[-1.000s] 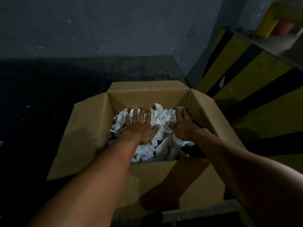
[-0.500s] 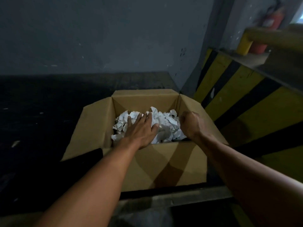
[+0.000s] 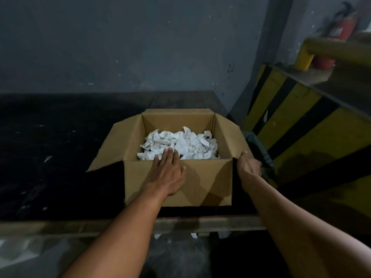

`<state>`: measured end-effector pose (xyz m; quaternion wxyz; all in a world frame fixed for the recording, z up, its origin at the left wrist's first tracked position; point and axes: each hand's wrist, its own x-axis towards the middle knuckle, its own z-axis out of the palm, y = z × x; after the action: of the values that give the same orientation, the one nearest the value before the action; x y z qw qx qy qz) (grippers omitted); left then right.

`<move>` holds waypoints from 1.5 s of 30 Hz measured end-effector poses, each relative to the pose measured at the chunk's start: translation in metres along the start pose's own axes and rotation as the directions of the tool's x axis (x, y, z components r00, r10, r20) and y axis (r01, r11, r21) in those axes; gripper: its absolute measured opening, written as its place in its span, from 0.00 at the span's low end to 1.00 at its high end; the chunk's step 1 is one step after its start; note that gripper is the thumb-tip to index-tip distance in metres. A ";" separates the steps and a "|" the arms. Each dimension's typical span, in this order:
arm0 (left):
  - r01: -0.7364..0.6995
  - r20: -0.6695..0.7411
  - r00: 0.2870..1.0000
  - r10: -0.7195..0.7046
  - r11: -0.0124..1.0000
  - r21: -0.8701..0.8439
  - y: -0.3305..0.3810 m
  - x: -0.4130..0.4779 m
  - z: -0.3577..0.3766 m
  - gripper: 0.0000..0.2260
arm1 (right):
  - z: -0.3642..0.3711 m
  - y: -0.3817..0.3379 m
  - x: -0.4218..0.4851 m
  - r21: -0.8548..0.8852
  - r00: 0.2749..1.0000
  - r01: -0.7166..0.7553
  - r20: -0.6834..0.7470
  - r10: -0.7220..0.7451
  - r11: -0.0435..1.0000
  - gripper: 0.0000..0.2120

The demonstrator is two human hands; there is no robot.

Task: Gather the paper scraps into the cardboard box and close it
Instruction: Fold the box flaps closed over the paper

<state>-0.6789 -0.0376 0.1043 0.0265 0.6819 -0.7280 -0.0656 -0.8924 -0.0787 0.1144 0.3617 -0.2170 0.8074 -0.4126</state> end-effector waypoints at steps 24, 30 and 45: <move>0.237 0.188 0.399 -0.897 -0.097 -0.967 -0.100 0.015 -0.029 0.28 | 0.082 0.008 -0.065 -0.630 0.645 0.723 0.469 -0.603 0.283 0.26; -0.096 -0.429 0.565 -0.705 0.460 -0.883 -0.089 -0.006 -0.034 0.27 | 0.090 0.008 -0.068 -0.648 0.671 0.698 0.441 -0.597 0.306 0.25; -0.074 -0.280 0.960 0.016 0.978 -0.195 -0.112 0.095 -0.024 0.16 | 0.126 -0.043 -0.019 -0.633 0.700 0.677 0.395 -0.595 0.376 0.18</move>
<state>-0.5713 -0.1406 0.1086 0.1992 0.6612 -0.7220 -0.0429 -0.7821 -0.1545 0.1076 0.0934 -0.6573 0.7342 -0.1421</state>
